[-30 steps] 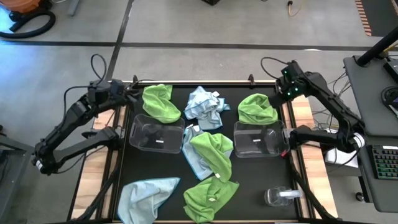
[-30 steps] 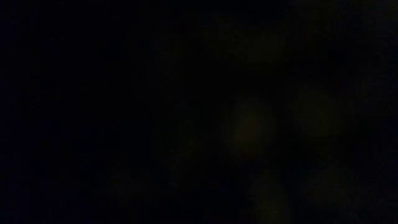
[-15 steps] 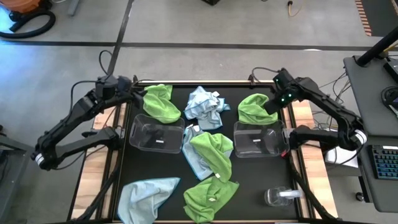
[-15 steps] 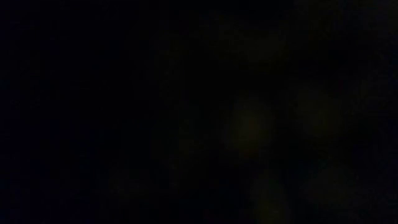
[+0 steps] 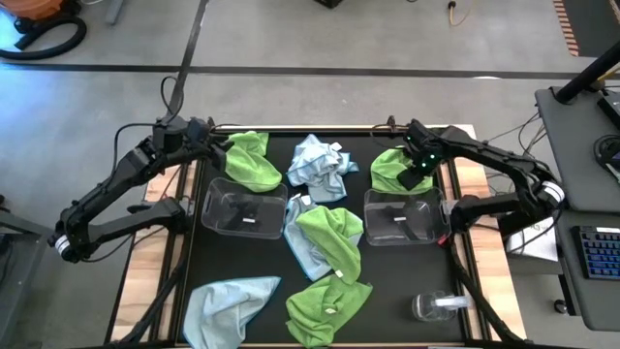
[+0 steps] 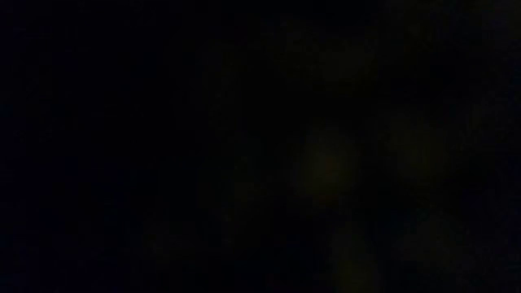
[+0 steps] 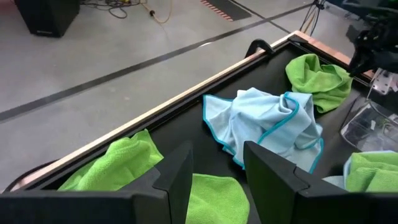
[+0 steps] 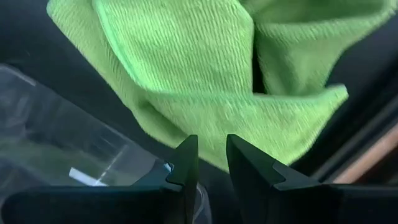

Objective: Sort microfiber towel by color & place in baskets
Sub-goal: Put the green towel into the right transparent bin

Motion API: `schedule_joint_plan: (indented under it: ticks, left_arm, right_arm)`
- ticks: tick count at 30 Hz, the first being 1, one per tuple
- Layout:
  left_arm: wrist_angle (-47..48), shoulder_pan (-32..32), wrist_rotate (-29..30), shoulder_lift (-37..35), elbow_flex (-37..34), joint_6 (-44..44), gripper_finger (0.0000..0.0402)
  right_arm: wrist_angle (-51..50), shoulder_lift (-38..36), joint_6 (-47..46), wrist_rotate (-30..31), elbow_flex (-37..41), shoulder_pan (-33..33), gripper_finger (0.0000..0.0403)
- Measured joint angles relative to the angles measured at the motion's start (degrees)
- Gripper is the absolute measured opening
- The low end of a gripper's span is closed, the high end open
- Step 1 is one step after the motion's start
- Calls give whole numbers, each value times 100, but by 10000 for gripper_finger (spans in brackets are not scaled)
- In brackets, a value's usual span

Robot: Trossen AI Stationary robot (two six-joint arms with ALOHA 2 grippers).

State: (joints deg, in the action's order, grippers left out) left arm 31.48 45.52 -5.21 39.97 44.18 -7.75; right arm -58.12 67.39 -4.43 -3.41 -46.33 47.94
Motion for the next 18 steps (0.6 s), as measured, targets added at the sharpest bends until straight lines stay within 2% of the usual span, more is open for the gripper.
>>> schedule_joint_plan:
  ticks: [18]
  left_arm:
    - [4, 0, 2, 13, 0, 105, 128]
  right_arm:
    - [530, 1249, 355, 50, 0, -35, 79]
